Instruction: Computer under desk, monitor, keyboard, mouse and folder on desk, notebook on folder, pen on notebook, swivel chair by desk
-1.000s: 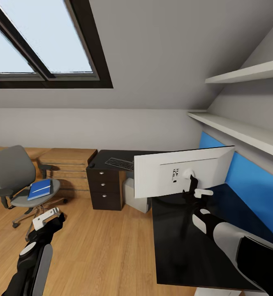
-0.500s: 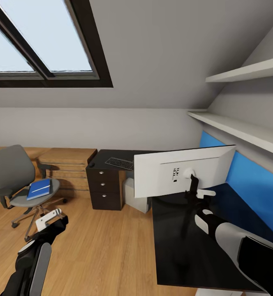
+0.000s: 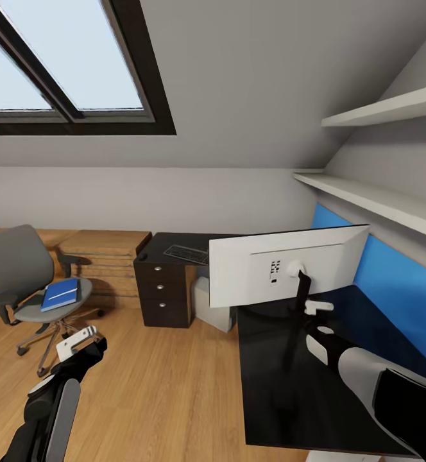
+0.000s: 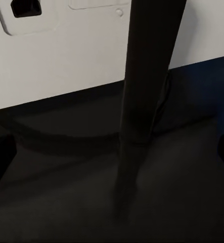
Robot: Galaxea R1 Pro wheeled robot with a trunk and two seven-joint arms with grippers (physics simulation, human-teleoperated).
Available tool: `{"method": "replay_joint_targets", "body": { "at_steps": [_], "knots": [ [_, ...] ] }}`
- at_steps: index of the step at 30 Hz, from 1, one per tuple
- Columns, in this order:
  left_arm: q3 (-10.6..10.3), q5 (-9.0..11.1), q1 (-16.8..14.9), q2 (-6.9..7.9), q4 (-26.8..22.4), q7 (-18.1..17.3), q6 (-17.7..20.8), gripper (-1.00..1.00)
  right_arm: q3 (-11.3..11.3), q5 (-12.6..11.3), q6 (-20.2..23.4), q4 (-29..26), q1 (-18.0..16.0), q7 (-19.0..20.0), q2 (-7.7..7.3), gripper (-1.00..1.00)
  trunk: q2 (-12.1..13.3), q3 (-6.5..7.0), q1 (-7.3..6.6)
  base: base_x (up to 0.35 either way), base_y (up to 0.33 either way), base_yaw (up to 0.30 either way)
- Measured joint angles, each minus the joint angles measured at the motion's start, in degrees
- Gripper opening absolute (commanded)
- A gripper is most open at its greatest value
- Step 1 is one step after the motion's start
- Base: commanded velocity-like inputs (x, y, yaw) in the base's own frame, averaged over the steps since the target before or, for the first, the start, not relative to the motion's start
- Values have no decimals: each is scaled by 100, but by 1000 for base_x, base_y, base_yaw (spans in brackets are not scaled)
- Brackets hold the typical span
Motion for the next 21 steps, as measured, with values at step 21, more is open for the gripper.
{"method": "replay_joint_targets", "body": {
  "at_steps": [21],
  "knots": [
    [0,-21,-1,9,16,-9,1,100,-35,-103,-390,15,-1,-46,10,100,-2,-1,-2,47,-31,0]
  ]
}}
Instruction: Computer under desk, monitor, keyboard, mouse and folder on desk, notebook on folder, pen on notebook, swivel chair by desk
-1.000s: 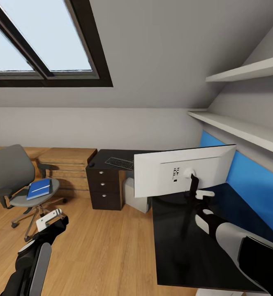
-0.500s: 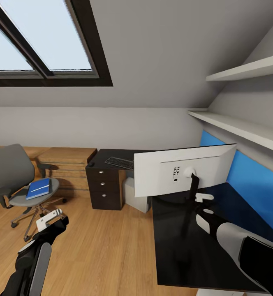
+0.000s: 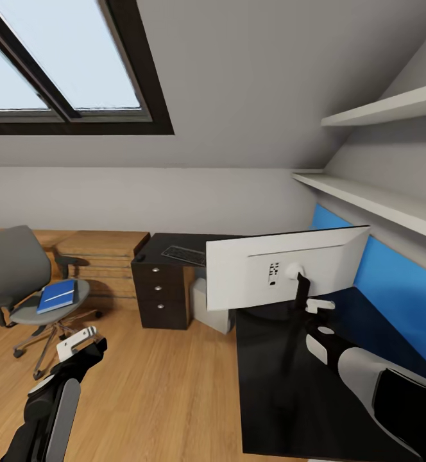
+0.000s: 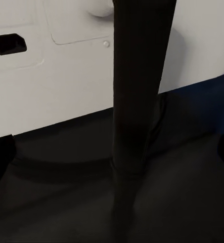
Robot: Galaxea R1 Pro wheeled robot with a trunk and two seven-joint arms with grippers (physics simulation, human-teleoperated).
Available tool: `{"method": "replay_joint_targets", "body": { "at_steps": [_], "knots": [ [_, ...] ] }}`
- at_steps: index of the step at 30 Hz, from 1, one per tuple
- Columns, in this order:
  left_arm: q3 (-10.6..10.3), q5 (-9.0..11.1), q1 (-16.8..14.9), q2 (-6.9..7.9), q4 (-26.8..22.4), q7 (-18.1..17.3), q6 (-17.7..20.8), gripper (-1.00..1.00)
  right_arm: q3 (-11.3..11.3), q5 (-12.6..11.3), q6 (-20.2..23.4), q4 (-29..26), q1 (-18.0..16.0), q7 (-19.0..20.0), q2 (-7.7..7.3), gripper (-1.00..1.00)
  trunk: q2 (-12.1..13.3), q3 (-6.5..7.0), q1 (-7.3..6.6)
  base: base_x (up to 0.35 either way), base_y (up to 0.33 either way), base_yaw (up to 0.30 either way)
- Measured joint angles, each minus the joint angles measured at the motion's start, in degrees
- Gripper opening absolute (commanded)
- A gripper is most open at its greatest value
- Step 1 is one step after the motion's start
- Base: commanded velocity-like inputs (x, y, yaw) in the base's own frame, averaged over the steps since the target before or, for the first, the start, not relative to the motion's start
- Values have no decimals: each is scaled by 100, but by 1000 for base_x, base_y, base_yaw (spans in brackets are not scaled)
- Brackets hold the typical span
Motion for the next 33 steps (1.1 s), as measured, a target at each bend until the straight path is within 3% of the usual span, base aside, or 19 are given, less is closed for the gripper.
{"method": "replay_joint_targets", "body": {
  "at_steps": [10,19,33],
  "knots": [
    [0,-4,-4,0,2,0,0,100,14,8,-59,-1,0,-8,7,100,0,0,1,99,-73,0],
    [0,-5,-7,0,1,-3,-5,100,8,21,246,27,0,-67,7,100,0,0,1,131,-69,0],
    [0,-15,-8,0,2,-1,-4,100,23,32,286,19,1,-74,7,100,0,0,0,118,-7,0]
  ]
}}
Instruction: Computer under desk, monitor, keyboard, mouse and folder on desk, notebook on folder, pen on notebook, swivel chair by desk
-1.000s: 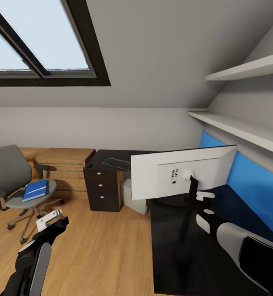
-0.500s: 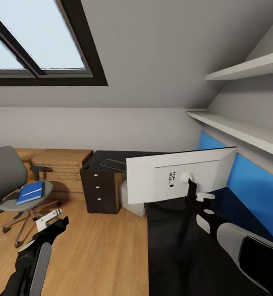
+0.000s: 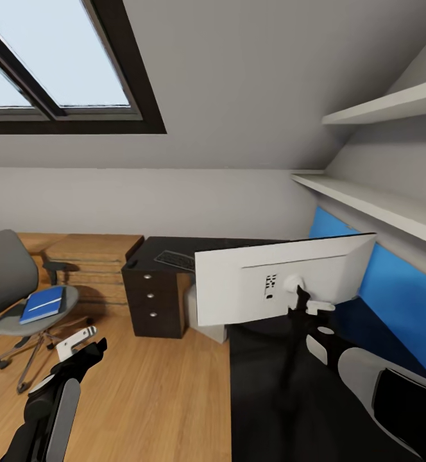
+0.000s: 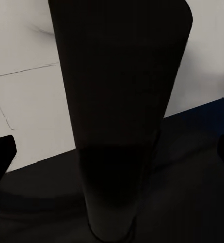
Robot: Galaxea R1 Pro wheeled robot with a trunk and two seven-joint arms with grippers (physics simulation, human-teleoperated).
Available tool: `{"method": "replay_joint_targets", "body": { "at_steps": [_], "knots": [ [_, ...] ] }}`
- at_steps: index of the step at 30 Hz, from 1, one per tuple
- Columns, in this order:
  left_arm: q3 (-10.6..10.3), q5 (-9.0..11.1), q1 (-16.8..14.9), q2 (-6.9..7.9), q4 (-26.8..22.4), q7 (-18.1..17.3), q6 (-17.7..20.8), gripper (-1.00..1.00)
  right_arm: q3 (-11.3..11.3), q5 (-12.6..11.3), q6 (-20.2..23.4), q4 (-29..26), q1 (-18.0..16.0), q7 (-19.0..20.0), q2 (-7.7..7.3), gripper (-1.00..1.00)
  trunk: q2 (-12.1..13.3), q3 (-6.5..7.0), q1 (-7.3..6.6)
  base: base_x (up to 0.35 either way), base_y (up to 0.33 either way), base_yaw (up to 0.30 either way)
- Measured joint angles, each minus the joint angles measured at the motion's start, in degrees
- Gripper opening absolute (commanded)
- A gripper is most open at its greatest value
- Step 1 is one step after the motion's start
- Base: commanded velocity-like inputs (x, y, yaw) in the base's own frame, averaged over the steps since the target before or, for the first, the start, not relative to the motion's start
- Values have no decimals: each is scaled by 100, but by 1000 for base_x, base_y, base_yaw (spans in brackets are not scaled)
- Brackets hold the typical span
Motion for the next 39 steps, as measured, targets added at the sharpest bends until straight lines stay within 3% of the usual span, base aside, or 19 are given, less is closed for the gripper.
{"method": "replay_joint_targets", "body": {
  "at_steps": [27,28,39],
  "knots": [
    [0,-6,0,0,0,1,0,100,-11,0,-13,-1,0,0,-8,100,0,0,2,41,0,0],
    [0,-5,0,0,0,1,0,100,-12,0,-13,-1,0,0,-8,-100,0,0,2,7,0,0],
    [0,-8,1,0,-1,1,3,100,-56,-27,-45,6,1,-8,-10,-100,1,0,2,1,0,0]
  ]
}}
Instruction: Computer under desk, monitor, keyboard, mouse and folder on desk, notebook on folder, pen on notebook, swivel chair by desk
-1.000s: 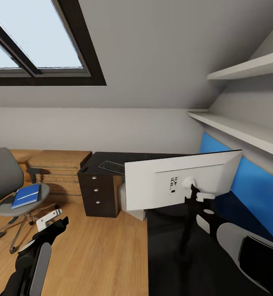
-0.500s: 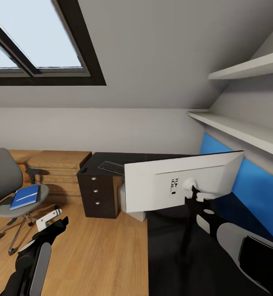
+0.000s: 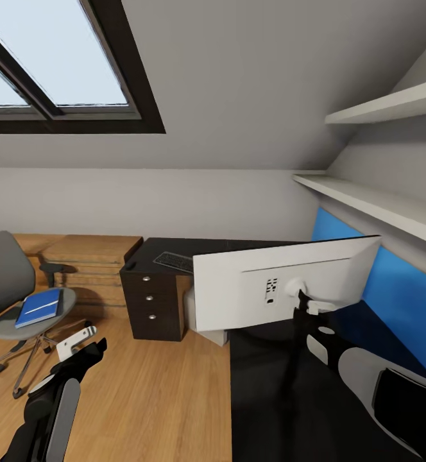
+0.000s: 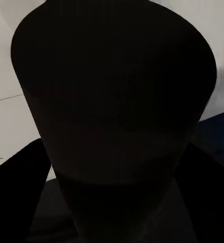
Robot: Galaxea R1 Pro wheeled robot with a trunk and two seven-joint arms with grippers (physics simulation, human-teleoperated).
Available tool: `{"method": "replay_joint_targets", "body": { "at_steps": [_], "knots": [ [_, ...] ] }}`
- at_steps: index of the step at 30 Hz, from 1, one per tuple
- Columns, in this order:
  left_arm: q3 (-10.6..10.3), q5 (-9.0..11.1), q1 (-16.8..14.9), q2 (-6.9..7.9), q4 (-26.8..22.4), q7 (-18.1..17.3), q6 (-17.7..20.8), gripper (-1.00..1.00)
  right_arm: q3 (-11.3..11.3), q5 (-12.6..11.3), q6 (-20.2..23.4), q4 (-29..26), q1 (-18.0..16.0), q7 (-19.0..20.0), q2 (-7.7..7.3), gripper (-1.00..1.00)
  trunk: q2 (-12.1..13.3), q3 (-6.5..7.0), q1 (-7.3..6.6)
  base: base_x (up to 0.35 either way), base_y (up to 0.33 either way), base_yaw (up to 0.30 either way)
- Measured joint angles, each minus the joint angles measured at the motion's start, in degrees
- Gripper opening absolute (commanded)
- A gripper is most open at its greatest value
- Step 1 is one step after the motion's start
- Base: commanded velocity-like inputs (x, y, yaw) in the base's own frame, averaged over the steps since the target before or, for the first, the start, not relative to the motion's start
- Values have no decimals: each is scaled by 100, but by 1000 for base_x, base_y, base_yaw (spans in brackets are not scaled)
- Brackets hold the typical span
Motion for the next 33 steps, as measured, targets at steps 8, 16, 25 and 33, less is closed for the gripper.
{"method": "replay_joint_targets", "body": {
  "at_steps": [8,16,25,33],
  "knots": [
    [0,-6,-1,0,1,0,1,100,9,52,-5,-10,0,6,2,-100,0,0,0,0,0,0],
    [0,-6,1,0,0,0,0,100,59,11,-34,-5,1,23,1,-100,1,0,1,-30,0,0],
    [3,-6,-1,0,1,0,1,100,56,13,-34,-6,1,26,1,-100,1,0,4,-309,-1,0],
    [8,-6,1,69,2,0,0,100,55,19,-32,-10,0,31,2,-100,1,0,3,-321,-121,0]
  ]
}}
